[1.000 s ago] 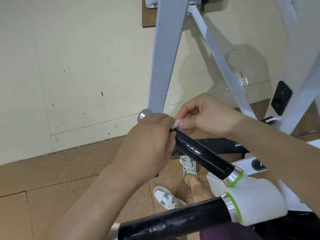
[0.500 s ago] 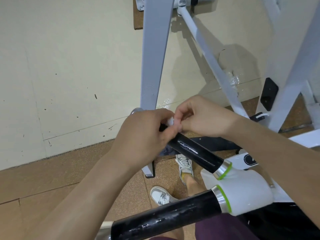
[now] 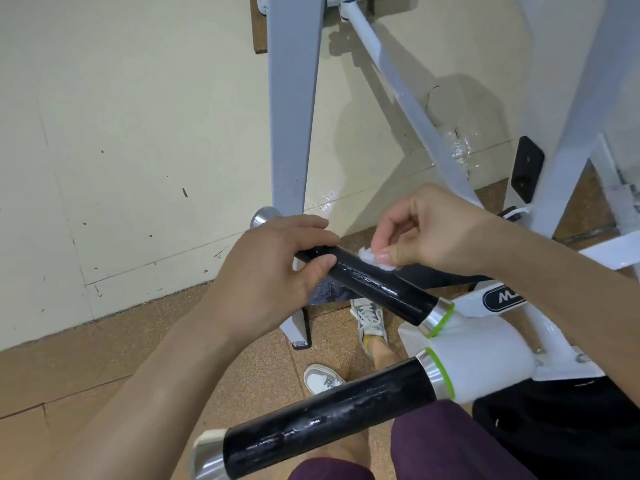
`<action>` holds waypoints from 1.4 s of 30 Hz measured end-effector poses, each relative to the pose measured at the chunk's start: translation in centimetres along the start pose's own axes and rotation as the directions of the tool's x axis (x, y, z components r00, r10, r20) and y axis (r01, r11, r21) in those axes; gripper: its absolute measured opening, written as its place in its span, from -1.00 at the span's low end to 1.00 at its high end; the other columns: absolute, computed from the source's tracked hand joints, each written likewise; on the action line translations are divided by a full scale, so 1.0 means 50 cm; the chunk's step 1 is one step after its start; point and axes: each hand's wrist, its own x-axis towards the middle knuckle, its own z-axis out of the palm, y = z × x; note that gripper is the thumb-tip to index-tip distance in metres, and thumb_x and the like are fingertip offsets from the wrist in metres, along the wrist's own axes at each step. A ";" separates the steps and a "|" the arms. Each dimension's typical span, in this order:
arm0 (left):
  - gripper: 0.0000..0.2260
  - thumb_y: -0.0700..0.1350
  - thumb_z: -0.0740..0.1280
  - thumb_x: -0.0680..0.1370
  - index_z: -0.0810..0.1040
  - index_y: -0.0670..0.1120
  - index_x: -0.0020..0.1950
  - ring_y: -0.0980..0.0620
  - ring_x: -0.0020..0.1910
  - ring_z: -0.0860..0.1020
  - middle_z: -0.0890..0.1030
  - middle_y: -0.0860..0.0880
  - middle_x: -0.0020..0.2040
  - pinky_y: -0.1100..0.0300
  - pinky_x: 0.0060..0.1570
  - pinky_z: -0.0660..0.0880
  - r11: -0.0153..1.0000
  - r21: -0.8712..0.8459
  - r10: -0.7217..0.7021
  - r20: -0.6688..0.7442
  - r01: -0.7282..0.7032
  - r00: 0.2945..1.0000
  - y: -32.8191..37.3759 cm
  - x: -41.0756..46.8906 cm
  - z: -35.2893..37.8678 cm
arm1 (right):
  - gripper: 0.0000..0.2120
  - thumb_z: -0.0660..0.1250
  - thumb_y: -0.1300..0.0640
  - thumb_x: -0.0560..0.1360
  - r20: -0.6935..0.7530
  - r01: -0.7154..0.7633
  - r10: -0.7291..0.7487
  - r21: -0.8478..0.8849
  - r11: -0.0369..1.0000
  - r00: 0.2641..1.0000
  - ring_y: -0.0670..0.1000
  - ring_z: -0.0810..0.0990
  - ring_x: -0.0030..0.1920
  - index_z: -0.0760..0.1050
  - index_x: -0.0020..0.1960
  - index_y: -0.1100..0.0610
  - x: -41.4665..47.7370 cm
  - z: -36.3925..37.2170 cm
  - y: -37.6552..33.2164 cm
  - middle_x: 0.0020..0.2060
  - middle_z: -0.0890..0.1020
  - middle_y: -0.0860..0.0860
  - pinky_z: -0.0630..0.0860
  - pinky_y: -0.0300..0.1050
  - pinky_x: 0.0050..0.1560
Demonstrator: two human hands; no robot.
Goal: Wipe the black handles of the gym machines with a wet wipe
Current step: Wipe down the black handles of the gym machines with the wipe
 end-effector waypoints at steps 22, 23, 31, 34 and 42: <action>-0.96 0.02 0.40 0.46 0.62 0.11 -0.10 0.21 -0.06 0.51 0.62 0.18 -0.12 0.32 -0.08 0.42 0.985 -0.094 0.154 0.066 -0.147 0.986 0.044 0.022 0.020 | -0.76 0.39 0.36 0.43 -0.044 -0.034 0.038 0.088 0.996 0.998 -0.18 0.50 -0.47 0.61 -0.30 0.07 -0.046 0.014 0.025 -0.48 0.57 -0.08 0.44 -0.29 -0.38; -0.97 0.01 0.40 0.47 0.62 0.11 -0.11 0.21 -0.05 0.50 0.62 0.18 -0.13 0.32 -0.08 0.42 0.986 -0.092 0.147 0.075 -0.140 0.986 0.045 0.024 0.021 | -0.78 0.39 0.37 0.43 -0.014 -0.055 0.057 0.077 0.995 0.998 -0.15 0.53 -0.44 0.61 -0.29 0.09 -0.063 -0.002 0.033 -0.46 0.59 -0.06 0.48 -0.26 -0.36; -0.90 -0.07 0.42 0.47 0.64 0.14 -0.09 0.26 -0.08 0.54 0.62 0.18 -0.13 0.37 -0.10 0.43 0.980 -0.155 0.145 0.134 -0.124 0.980 0.085 0.049 0.030 | -0.93 0.41 0.22 0.45 -0.036 -0.039 0.048 0.233 0.972 0.998 -0.02 0.56 -0.31 0.66 -0.19 0.12 -0.058 0.010 0.060 -0.30 0.65 0.21 0.50 -0.13 -0.19; -0.86 -0.14 0.42 0.47 0.66 0.11 -0.10 0.21 -0.05 0.58 0.65 0.16 -0.13 0.32 -0.07 0.48 0.966 -0.222 0.160 0.119 -0.131 0.980 0.086 0.056 0.031 | -0.90 0.45 0.06 0.43 0.097 -0.096 0.066 0.349 0.932 0.993 0.02 0.67 -0.12 0.69 -0.08 0.04 -0.070 0.008 0.074 -0.16 0.71 0.07 0.55 -0.10 0.00; -0.87 -0.08 0.34 0.47 0.65 0.12 -0.08 0.12 -0.06 0.58 0.64 0.17 -0.15 0.25 -0.12 0.47 0.971 -0.198 0.147 0.068 -0.131 0.987 0.091 0.021 0.035 | -0.89 0.47 0.16 0.41 -0.028 -0.153 0.164 0.244 0.958 0.986 -0.07 0.57 -0.30 0.67 -0.29 0.04 -0.104 -0.012 0.071 -0.39 0.64 -0.03 0.55 -0.11 -0.11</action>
